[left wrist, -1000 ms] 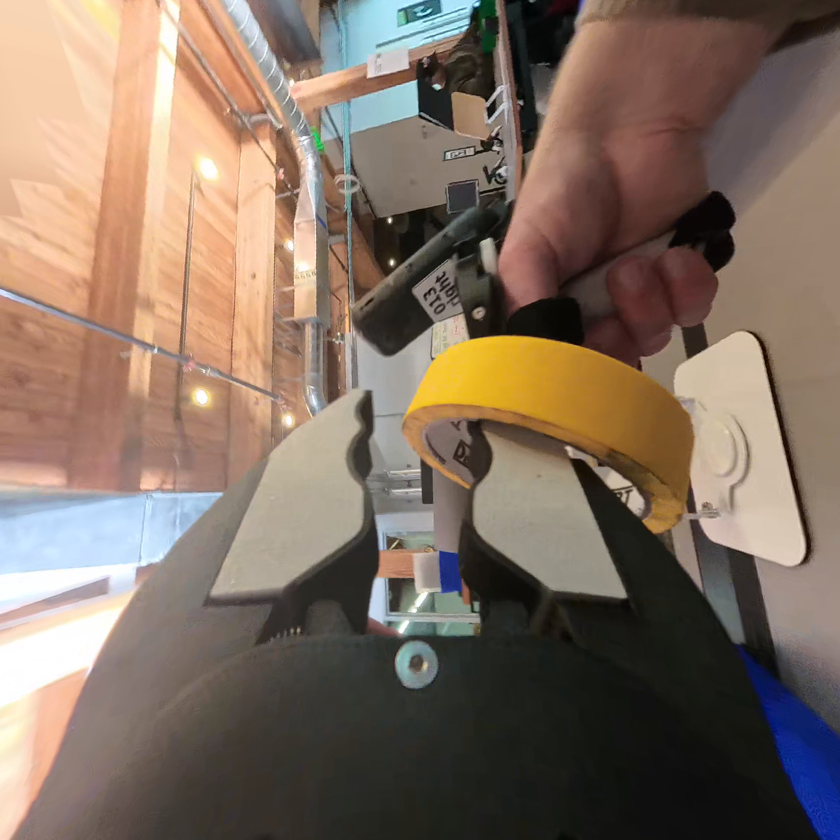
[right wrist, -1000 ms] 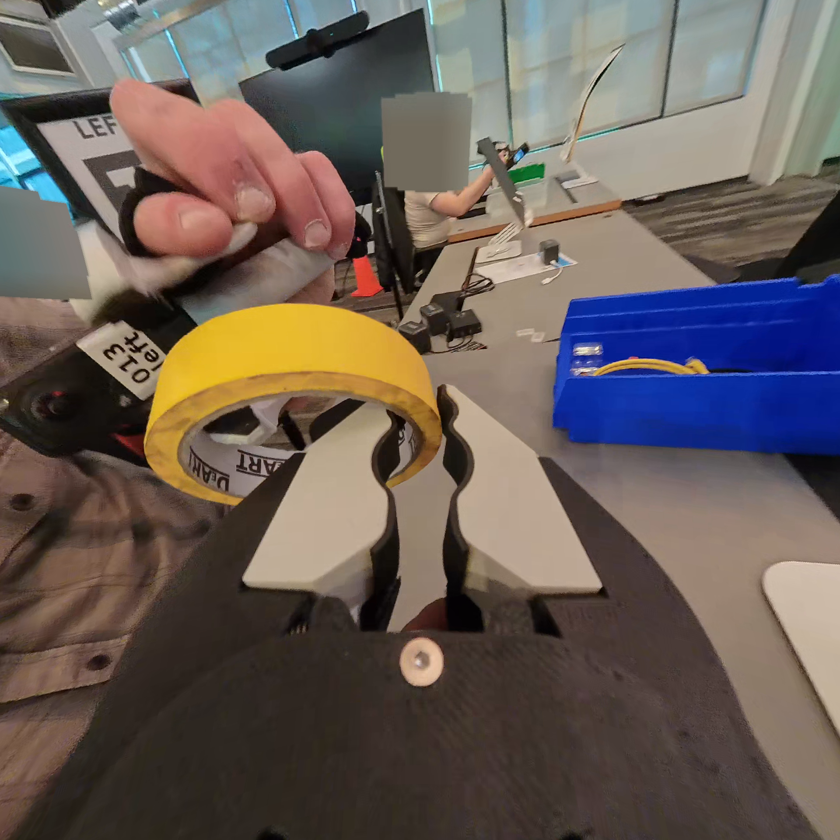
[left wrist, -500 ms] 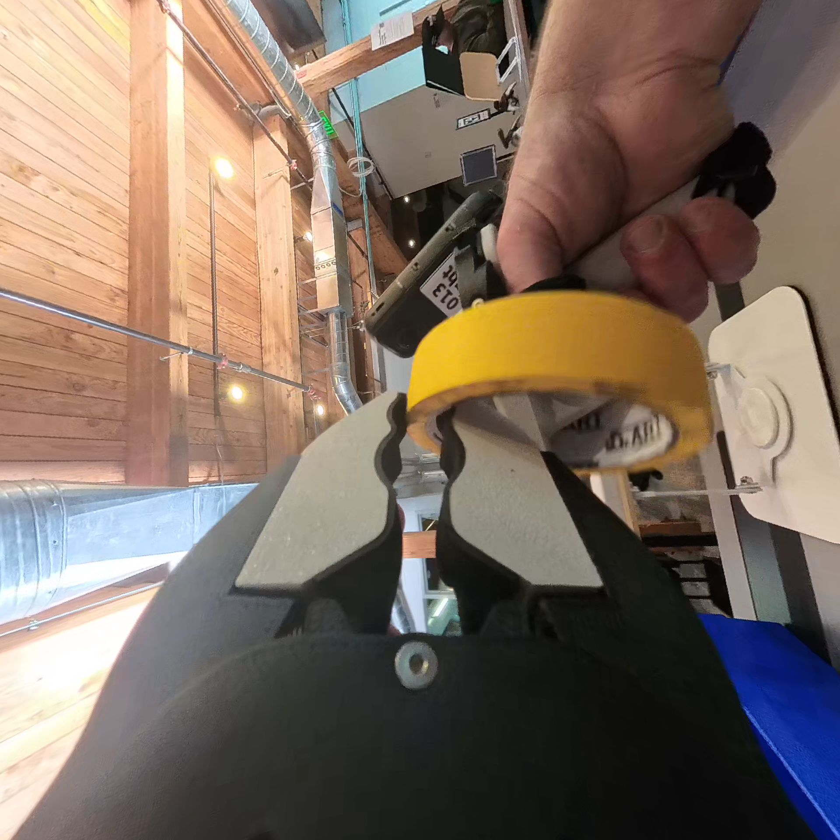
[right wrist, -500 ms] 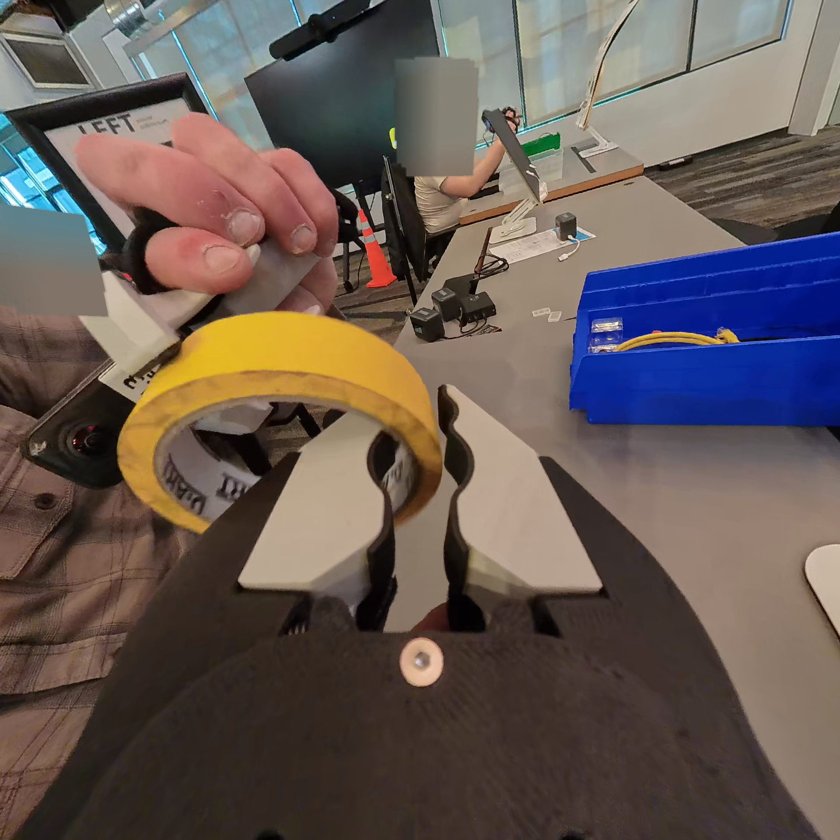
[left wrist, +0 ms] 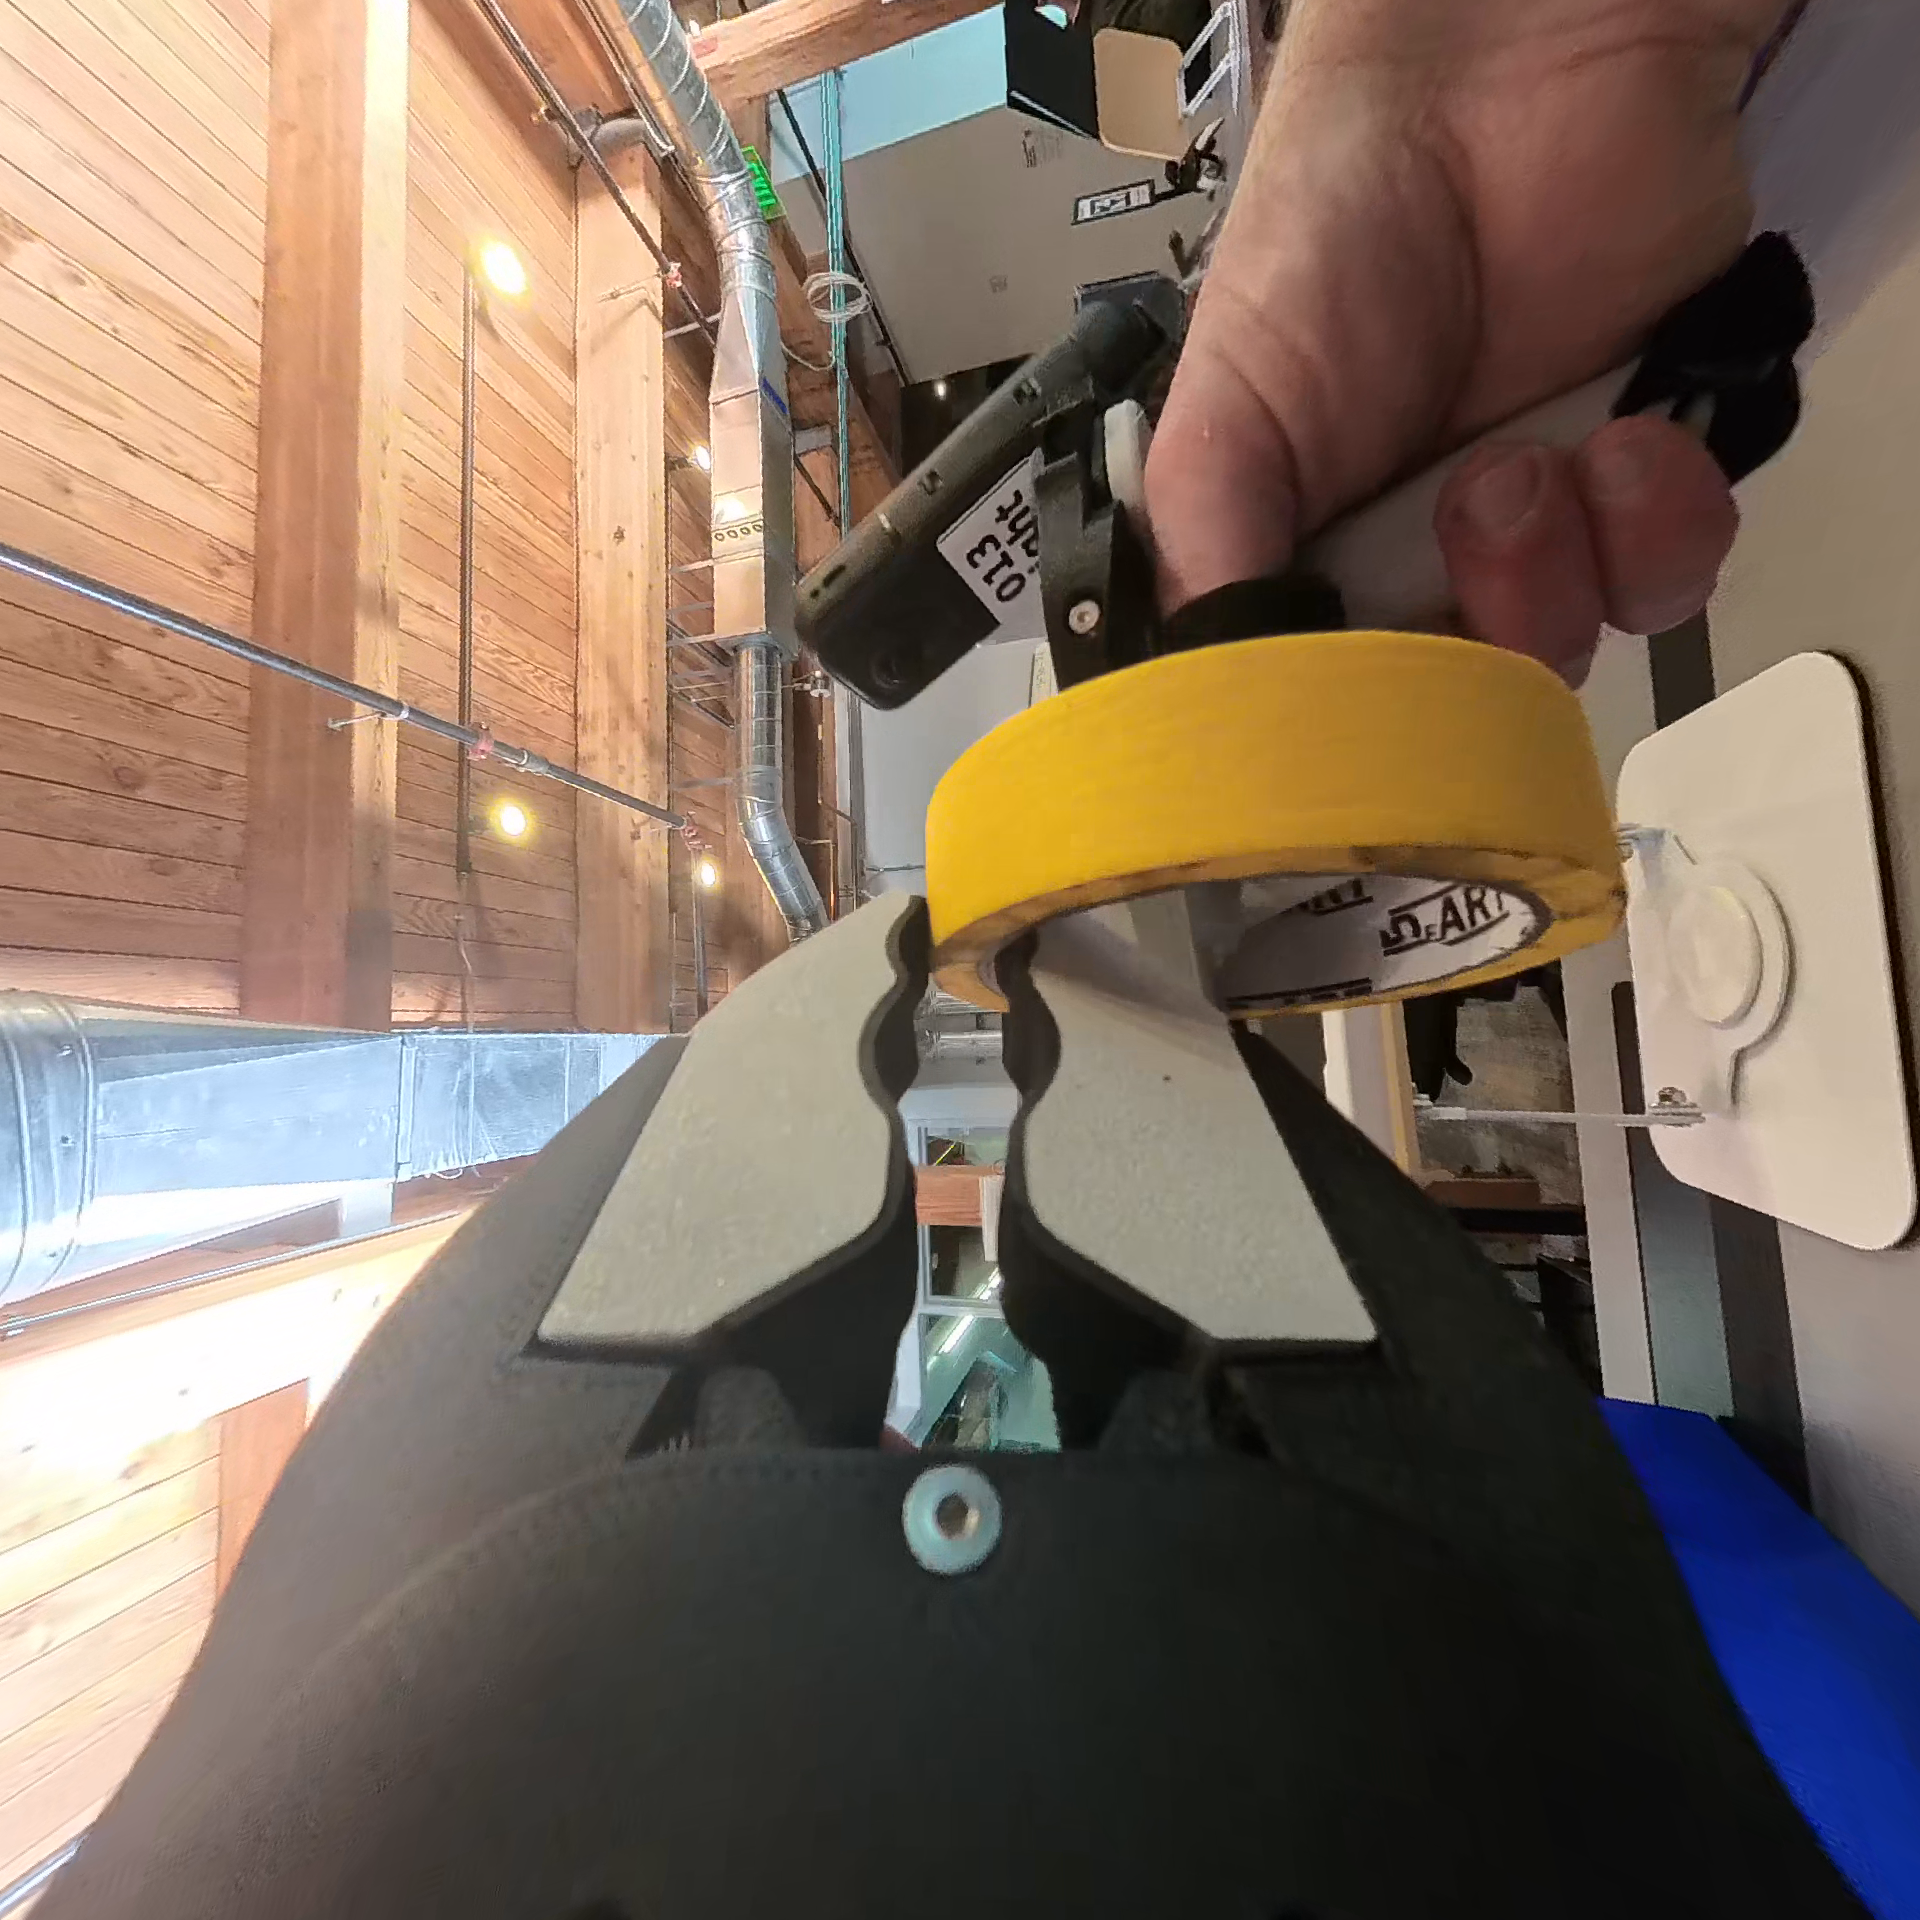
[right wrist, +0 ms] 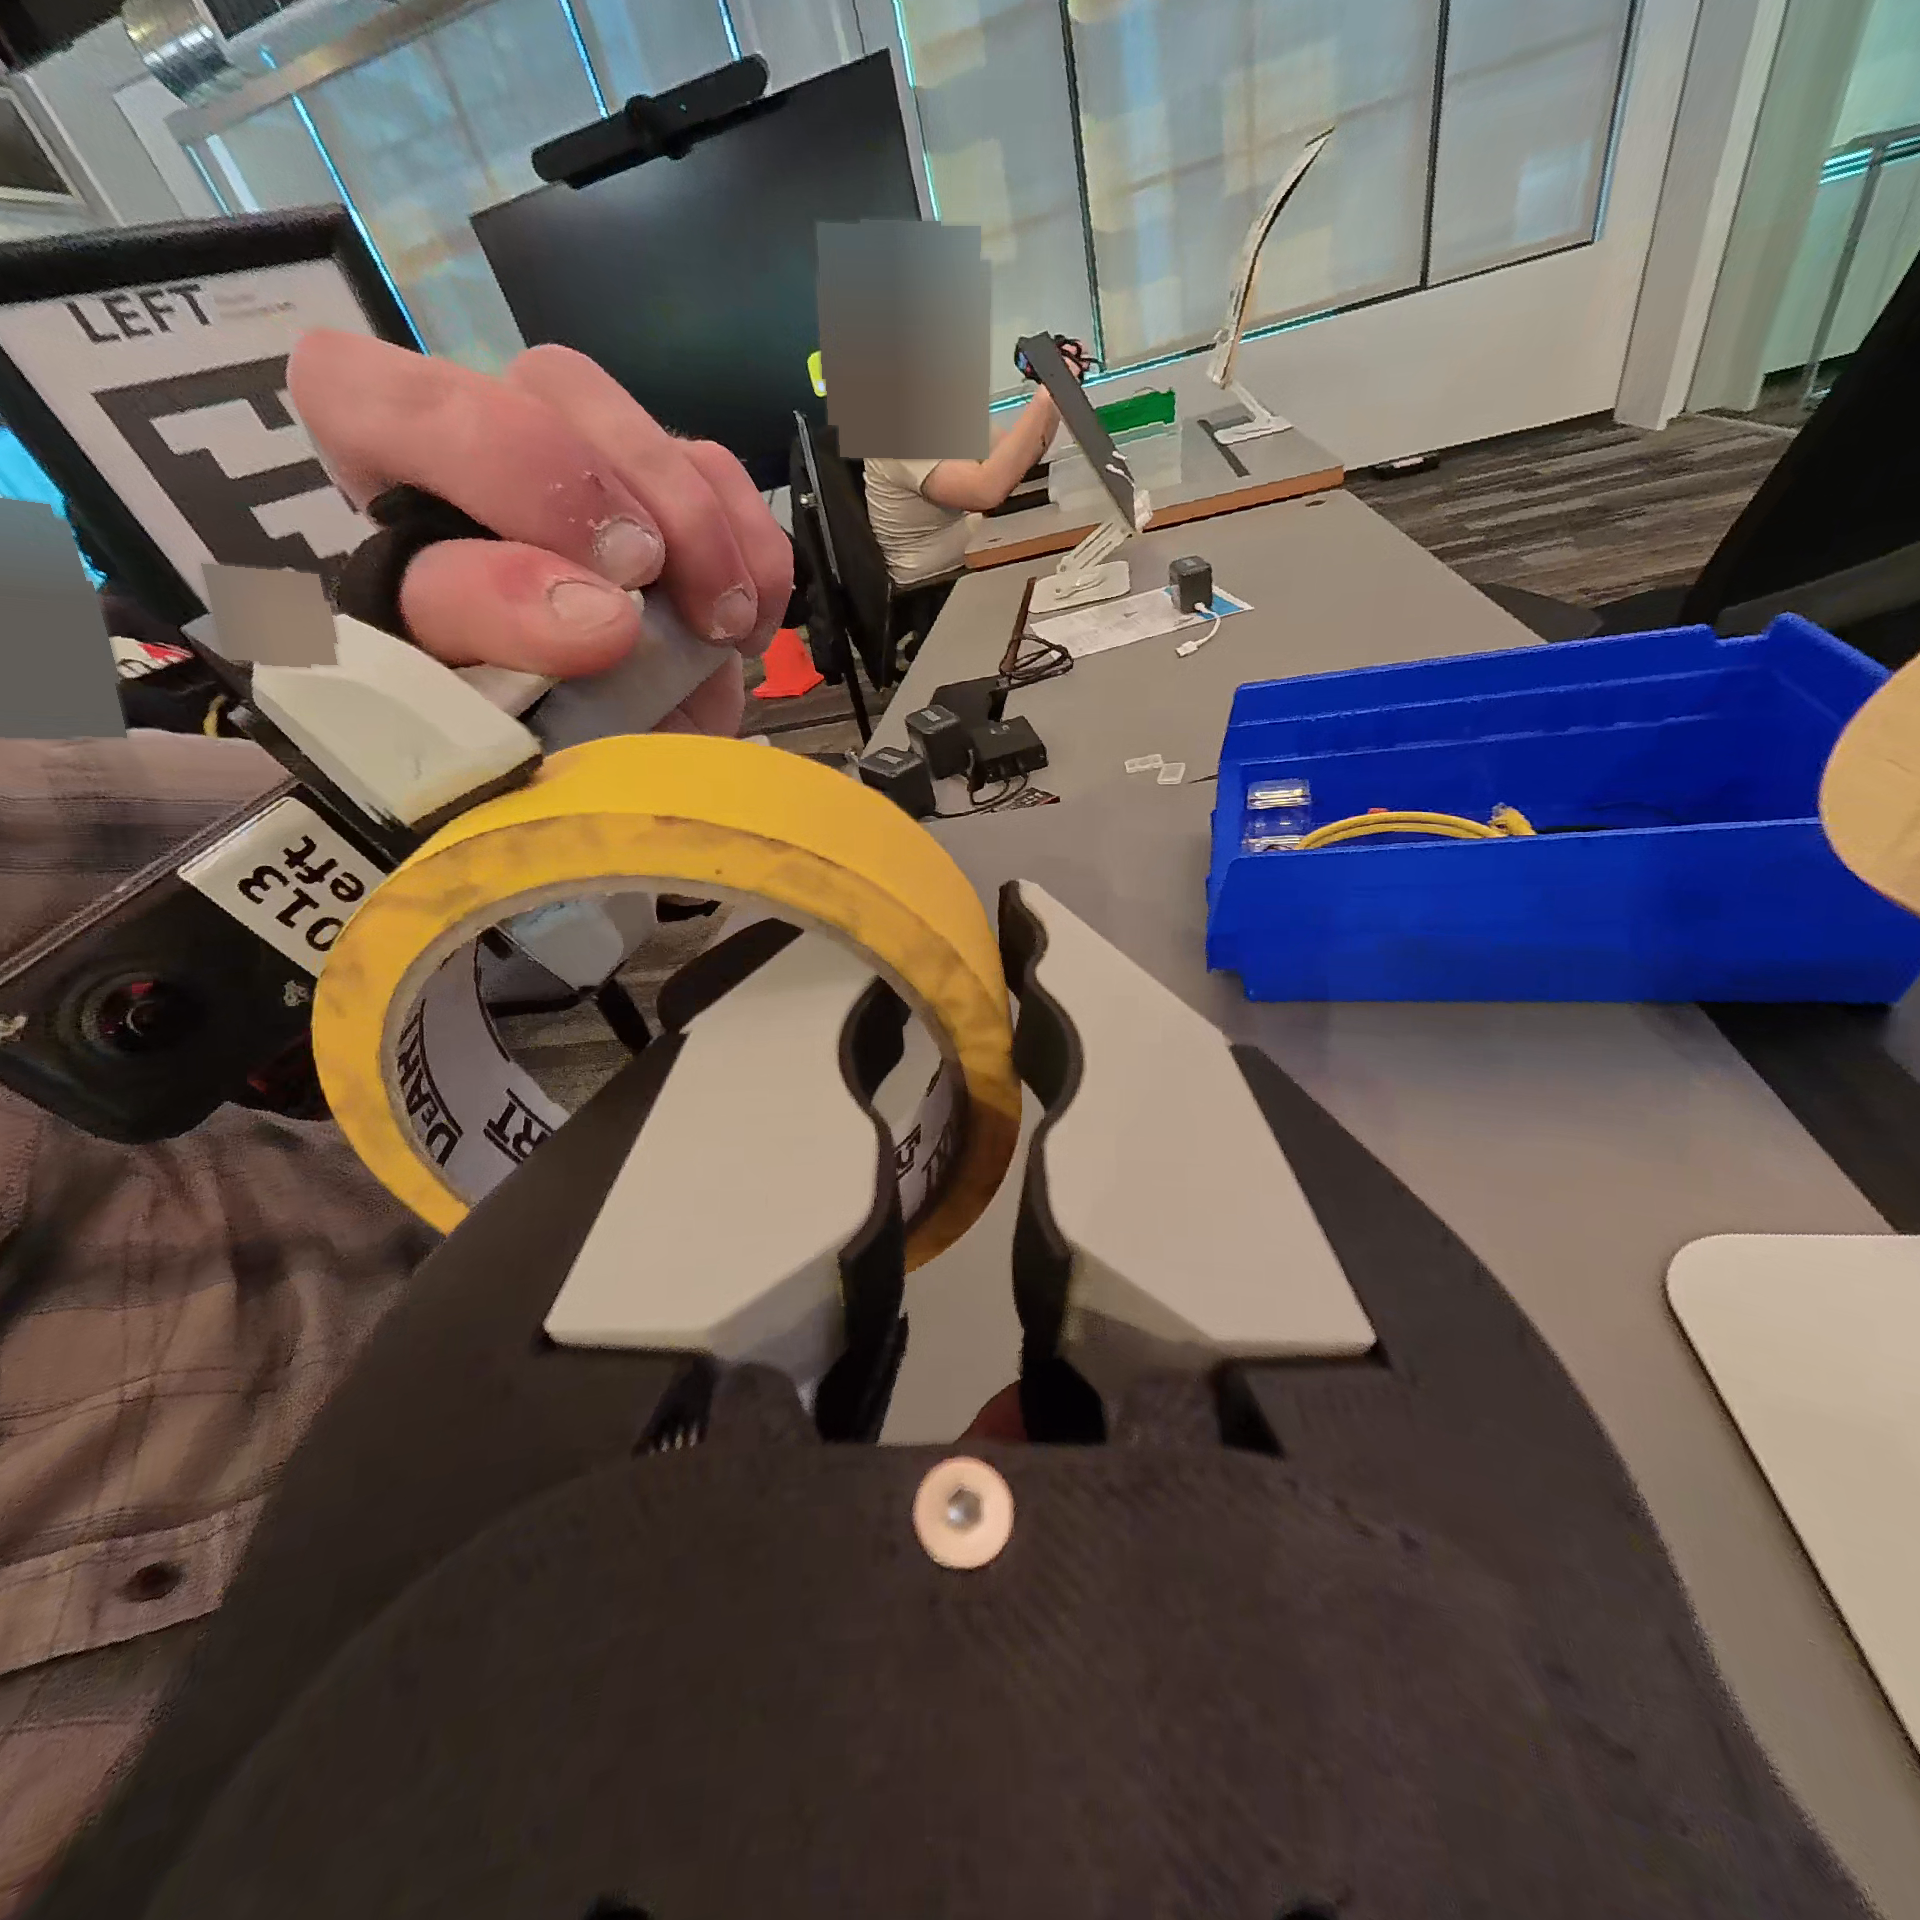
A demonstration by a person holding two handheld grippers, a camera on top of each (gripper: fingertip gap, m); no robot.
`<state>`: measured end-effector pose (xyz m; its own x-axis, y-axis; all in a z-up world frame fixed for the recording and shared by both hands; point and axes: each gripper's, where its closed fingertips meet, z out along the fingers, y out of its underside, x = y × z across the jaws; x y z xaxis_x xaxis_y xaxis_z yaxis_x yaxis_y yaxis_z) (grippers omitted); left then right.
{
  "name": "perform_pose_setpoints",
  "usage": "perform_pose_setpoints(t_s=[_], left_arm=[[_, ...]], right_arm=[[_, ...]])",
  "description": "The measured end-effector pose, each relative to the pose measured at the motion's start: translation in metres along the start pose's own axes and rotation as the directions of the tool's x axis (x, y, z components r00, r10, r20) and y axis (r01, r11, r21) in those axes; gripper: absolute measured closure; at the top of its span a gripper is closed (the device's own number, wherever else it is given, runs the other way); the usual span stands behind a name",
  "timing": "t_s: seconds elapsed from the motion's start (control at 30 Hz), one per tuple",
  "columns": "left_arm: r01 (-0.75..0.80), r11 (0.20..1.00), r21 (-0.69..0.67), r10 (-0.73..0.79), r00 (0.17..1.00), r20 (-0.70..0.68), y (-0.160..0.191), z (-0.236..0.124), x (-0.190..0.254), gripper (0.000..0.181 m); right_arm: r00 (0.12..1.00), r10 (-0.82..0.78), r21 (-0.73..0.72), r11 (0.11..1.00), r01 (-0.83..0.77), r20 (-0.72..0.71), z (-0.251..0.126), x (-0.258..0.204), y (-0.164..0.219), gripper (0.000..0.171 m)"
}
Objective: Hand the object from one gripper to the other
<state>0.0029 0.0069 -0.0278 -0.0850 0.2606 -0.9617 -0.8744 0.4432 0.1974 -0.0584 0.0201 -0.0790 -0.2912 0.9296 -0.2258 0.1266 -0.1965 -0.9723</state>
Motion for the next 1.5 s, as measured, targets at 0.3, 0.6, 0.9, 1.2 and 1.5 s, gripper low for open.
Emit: perform_pose_setpoints(t_s=[0.3, 0.6, 0.9, 1.2, 1.5], left_arm=[[0.003, 0.999, -0.041, -0.004, 1.000, -0.018, 0.005, -0.008, 0.012, 0.157], [0.232, 0.970, -0.071, -0.242, 0.937, -0.252, 0.013, -0.020, 0.026, 0.136], [0.206, 0.970, -0.126, -0.233, 0.935, -0.266, 0.023, -0.019, 0.028, 0.133], [0.519, 0.816, -0.257, -0.579, 0.734, -0.355, 0.033, -0.031, 0.043, 0.140], [0.820, 0.444, -0.361, -0.854, 0.265, -0.448, 0.025, -0.038, 0.040, 0.097]], right_arm=[[0.978, -0.148, -0.012, 0.989, 0.148, -0.145, -0.001, 0.011, -0.006, 0.158], [0.938, -0.270, -0.017, 0.962, 0.273, -0.219, 0.005, 0.012, -0.010, 0.159], [0.890, -0.319, -0.017, 0.943, 0.332, -0.326, 0.000, 0.022, -0.019, 0.159], [0.829, -0.363, 0.003, 0.915, 0.402, -0.425, -0.016, 0.028, -0.038, 0.159], [0.777, -0.448, -0.002, 0.867, 0.498, -0.442, -0.017, 0.019, -0.046, 0.160]])
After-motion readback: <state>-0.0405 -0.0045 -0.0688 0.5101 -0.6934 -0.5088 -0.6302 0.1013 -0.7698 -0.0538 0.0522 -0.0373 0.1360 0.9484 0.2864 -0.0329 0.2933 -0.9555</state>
